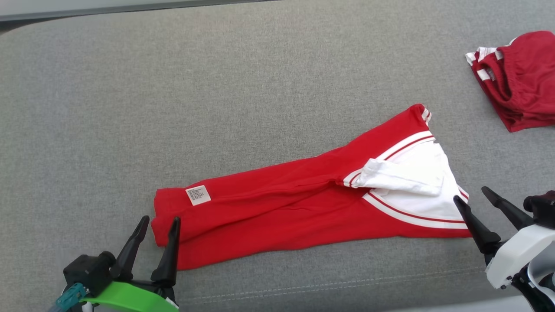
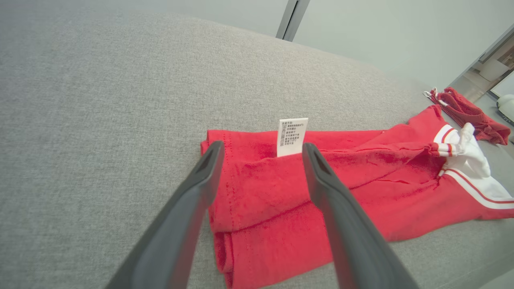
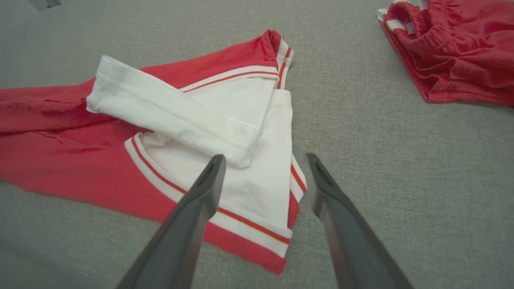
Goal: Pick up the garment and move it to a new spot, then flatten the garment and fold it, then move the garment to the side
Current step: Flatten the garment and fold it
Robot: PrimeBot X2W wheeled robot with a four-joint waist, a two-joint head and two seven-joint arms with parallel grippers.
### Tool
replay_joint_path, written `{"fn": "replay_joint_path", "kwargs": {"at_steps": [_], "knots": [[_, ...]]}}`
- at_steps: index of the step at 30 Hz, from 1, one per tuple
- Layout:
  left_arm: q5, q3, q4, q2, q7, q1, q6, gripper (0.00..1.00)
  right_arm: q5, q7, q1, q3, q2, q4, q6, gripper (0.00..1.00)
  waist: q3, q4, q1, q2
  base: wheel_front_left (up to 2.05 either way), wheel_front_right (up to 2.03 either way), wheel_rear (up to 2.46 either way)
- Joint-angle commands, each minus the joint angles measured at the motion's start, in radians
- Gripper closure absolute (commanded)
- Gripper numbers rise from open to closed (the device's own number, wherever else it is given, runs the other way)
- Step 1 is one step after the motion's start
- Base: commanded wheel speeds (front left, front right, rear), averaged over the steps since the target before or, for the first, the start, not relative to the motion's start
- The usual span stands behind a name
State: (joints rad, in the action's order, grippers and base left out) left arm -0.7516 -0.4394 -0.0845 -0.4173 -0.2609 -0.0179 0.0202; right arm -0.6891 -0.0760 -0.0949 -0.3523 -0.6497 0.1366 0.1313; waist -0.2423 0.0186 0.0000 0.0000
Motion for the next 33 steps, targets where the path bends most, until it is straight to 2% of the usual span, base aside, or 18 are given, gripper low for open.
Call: {"fn": "replay_joint_path", "kwargs": {"at_steps": [1, 7, 13, 22, 33], "knots": [[0.012, -0.001, 0.010, 0.004, -0.002, -0.012, 0.010, 0.00, -0.009, 0.007, 0.008, 0.011, 0.000, -0.004, -0.001, 0.00, 0.021, -0.001, 0.0000, 0.0000, 0.00, 0.00, 0.00], [0.034, -0.015, 0.049, 0.013, 0.022, -0.029, 0.054, 0.00, -0.020, 0.049, -0.018, 0.046, 0.017, -0.006, -0.001, 0.00, 0.065, -0.023, 0.0000, 0.0000, 0.00, 0.00, 0.00], [0.059, -0.026, 0.063, 0.016, 0.040, -0.032, 0.099, 0.00, -0.001, 0.072, -0.036, 0.072, 0.033, 0.017, -0.001, 0.00, 0.120, -0.075, 0.0000, 0.0000, 0.00, 0.00, 0.00], [0.055, 0.009, 0.036, 0.029, 0.034, -0.053, 0.154, 0.00, 0.053, 0.073, -0.061, 0.134, 0.098, 0.095, -0.001, 0.00, 0.155, -0.116, 0.0000, 0.0000, 0.00, 0.00, 0.00], [0.046, 0.011, 0.036, 0.036, 0.031, -0.059, 0.160, 0.00, 0.116, 0.154, -0.158, 0.163, 0.194, 0.299, -0.001, 0.00, 0.145, -0.134, 0.0000, 0.0000, 0.00, 0.00, 0.00]]}}
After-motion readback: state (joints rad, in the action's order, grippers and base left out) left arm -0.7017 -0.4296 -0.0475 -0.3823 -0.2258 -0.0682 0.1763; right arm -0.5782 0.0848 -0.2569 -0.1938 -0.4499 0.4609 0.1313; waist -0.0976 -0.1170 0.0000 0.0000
